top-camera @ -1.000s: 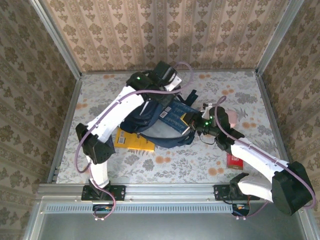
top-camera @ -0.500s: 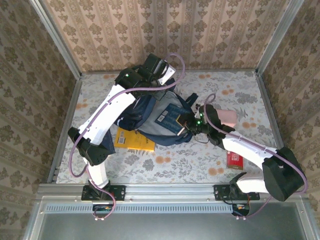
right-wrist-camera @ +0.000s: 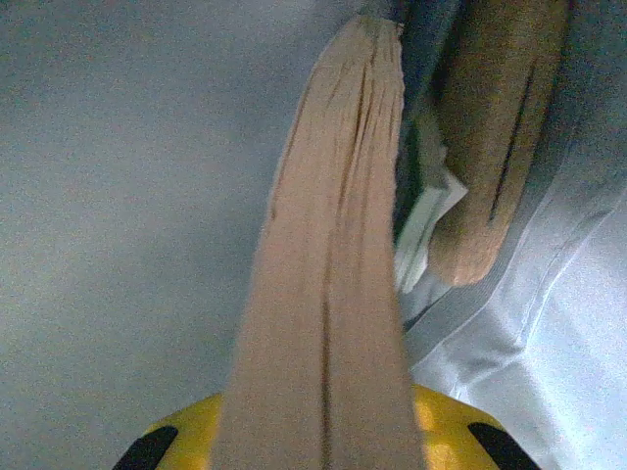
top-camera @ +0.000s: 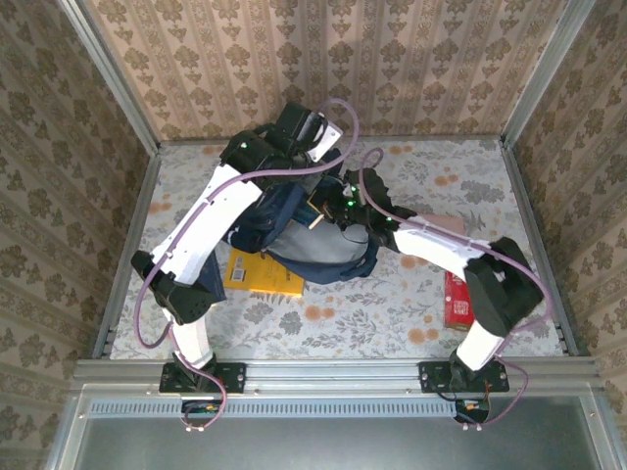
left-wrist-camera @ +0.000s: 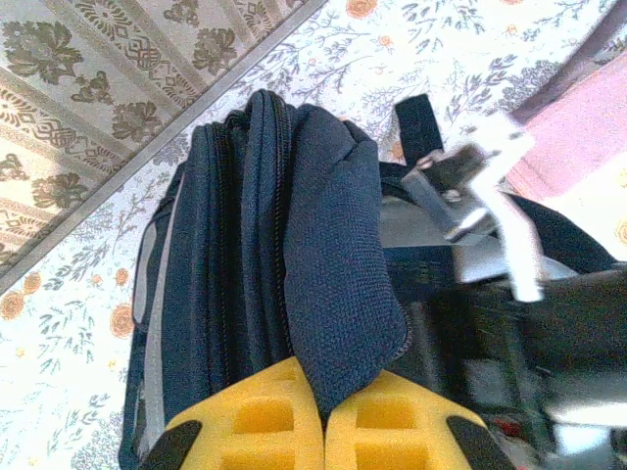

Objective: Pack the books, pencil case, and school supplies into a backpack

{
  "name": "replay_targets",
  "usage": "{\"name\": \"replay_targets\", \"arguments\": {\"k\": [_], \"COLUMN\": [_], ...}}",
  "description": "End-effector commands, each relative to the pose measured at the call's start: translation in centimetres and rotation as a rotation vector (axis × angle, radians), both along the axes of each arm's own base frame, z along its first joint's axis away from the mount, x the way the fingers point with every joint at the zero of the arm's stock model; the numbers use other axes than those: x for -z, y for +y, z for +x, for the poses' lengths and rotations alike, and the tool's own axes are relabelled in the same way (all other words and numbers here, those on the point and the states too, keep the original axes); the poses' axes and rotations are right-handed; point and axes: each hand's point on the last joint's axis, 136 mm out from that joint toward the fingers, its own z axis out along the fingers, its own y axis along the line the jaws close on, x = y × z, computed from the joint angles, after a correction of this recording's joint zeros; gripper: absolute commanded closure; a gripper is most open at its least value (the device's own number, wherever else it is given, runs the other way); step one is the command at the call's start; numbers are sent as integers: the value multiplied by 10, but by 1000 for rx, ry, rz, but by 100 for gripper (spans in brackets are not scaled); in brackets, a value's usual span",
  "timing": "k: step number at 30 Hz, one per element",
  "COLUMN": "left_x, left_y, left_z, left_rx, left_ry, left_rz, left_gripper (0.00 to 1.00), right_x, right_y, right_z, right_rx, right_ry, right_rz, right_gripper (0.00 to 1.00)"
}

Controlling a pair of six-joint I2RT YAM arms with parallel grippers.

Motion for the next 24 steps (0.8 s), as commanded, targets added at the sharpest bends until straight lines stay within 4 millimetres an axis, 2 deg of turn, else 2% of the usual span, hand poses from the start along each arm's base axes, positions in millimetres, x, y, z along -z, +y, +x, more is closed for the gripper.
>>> {"name": "replay_targets", "arguments": {"k": [1,4,7,12,15,18,24], "left_x": [-73,-81,-87,-95,-97,-92,-82], "left_y": [-2,-1,4,13,16,8,-14], "left_z": [-3,-3,-1,2,3,1,-2], "left_rx": [11,8,-3,-23,-27,-6,37], "left_ry": [-153,-170,-184,-198,-196,-163,-92], "left_rz": [-179,-189,-197,-218,-233,-253,-344], "left_gripper": [100,100,100,100,100,100,100], "right_x": [1,18,41,82,100,99,69], "right_y": [15,22,19,7,3,8,35], "right_z": [20,28,30,17,9,10,30], "right_rx": [42,54,80,97,91,72,46], "right_ry": [29,44,75,149,178,175,128], "right_rz": [39,-5,-69,-136,-146,-133,-103], "right_gripper": [100,100,100,100,100,100,100]}}
